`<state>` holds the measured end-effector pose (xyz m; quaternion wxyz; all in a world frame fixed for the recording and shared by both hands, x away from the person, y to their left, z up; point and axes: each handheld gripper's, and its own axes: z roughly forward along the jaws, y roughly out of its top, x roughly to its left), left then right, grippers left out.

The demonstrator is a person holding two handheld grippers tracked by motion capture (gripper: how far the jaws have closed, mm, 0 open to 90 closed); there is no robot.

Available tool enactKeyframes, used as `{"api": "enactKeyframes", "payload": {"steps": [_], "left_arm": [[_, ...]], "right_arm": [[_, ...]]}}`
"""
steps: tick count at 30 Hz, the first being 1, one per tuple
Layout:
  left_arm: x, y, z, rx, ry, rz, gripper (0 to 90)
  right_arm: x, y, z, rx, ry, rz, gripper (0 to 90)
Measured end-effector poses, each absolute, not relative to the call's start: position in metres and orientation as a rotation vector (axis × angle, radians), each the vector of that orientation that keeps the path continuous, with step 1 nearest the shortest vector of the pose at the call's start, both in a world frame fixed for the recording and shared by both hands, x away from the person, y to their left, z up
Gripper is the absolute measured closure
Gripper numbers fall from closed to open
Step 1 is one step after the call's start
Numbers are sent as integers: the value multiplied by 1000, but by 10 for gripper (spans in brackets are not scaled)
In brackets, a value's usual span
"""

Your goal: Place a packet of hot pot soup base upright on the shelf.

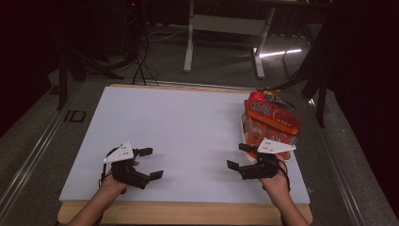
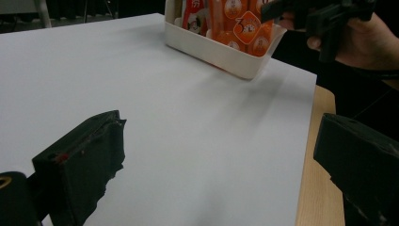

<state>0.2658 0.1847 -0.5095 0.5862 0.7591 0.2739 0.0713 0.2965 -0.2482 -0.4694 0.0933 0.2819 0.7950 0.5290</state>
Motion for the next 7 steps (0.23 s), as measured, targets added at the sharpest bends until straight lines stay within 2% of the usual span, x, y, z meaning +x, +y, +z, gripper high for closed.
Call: {"api": "enactKeyframes", "payload": {"steps": [7], "left_arm": [[265,184,-510,1777,634,175,26]], "right_arm": [[298,-245,-478,834,2371,1535,141]]}}
